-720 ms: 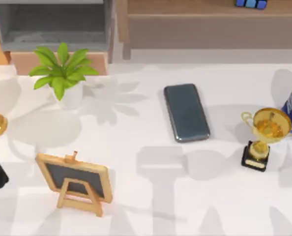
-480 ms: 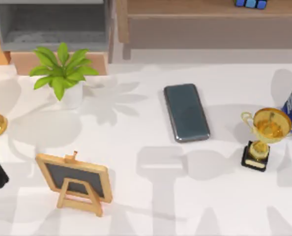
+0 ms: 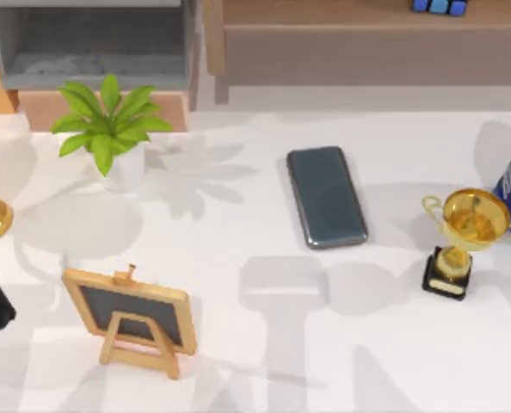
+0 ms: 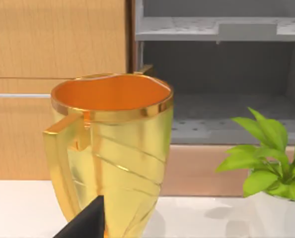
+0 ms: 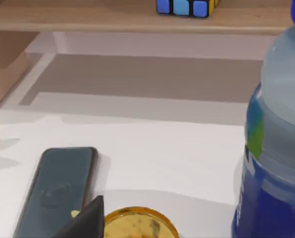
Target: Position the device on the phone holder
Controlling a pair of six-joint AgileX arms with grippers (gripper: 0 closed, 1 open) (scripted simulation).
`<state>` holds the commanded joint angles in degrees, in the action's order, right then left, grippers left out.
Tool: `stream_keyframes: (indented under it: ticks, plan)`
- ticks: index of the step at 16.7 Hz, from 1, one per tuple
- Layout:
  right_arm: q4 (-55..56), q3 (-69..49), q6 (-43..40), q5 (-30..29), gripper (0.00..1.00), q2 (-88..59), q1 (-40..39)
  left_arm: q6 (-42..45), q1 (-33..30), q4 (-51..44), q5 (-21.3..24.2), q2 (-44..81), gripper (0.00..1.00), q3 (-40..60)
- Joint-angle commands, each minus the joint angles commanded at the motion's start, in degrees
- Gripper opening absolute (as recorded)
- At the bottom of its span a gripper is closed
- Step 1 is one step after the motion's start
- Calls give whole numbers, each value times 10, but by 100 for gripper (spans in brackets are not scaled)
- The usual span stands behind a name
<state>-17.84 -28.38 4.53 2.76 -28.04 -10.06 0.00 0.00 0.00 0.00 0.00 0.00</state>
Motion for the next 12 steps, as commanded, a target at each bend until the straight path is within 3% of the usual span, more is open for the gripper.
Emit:
stream_keyframes:
  ticks: [12]
  plan:
    - [-300,-705,108,37,100,-575,-144,0,0,0,0,0,100,0]
